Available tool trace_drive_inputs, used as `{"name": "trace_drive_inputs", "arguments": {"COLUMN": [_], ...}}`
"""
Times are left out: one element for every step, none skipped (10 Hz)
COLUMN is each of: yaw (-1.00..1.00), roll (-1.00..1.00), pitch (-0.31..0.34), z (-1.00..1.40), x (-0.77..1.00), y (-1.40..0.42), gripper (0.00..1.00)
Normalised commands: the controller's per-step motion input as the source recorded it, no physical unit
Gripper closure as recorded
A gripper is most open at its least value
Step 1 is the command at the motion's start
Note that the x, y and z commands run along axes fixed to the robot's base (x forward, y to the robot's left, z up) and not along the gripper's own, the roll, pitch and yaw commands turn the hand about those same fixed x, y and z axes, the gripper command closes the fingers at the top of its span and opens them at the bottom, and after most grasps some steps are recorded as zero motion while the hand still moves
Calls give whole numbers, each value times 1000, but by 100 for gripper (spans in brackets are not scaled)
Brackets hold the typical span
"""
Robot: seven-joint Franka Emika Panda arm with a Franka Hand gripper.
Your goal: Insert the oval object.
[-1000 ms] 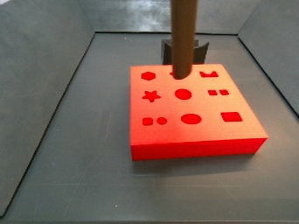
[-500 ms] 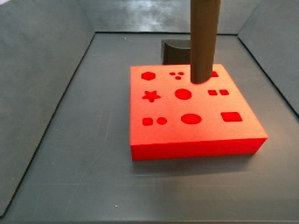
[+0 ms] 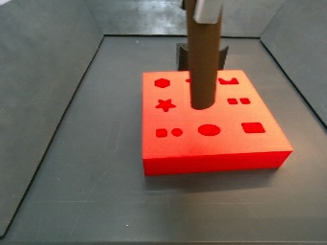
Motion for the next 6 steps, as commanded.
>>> {"name": "trace_drive_inputs", "arguments": {"yaw": [-391,-397,-397,-389,-411,-314], "roll": [224,251,253,253,229,229], "pitch": [454,500,500,500,434,466], "z": [0,106,106,106,0,0], "x": [0,-106,-106,-80,0,94], "y": [-43,0,0,0,0,0], "gripper": [100,100,100,100,100,100]}}
